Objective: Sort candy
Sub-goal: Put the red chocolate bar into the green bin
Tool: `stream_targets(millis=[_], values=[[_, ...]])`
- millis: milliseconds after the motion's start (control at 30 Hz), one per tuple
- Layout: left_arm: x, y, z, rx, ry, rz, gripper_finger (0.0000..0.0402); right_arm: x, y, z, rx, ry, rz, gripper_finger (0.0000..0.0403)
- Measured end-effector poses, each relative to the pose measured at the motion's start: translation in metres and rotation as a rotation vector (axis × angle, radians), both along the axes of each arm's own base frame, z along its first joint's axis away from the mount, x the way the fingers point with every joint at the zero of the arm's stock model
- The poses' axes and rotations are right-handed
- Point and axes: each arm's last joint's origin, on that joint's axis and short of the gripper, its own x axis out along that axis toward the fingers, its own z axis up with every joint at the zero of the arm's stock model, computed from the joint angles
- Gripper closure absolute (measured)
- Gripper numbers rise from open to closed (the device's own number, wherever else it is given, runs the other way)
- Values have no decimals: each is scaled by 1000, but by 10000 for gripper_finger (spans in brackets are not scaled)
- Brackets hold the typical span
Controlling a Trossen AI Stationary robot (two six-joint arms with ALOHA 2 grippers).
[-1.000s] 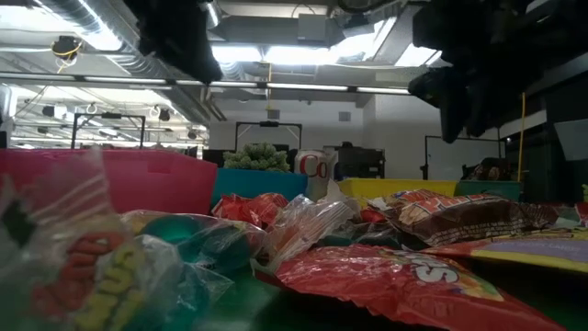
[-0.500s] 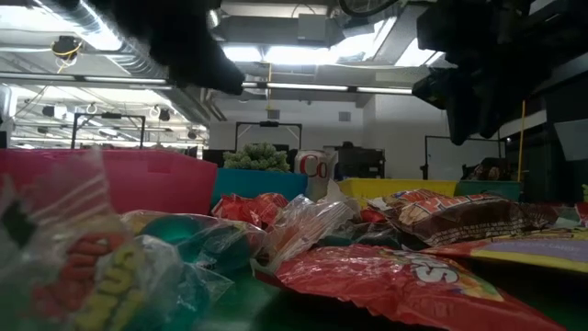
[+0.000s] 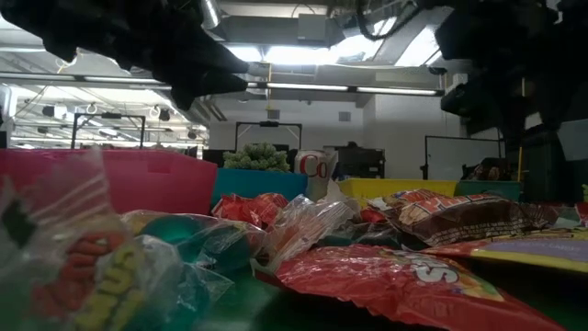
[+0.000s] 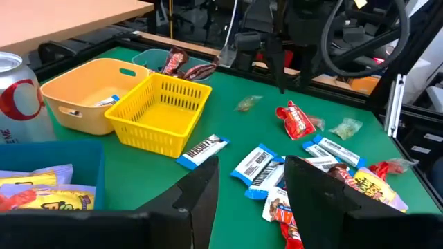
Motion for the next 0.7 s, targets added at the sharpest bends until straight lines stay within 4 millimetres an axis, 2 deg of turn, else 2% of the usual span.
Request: stream_targets(millis=[367,500,700], values=[[0,1,0,5,1,17,250,-20,34,-15,-26,55,165,243],[0,1,0,6,1,17,250,-25,42,-18,-106,37,198,241],[0,1,0,6,1,18,250,-24,43,-20,-140,43,152,206]])
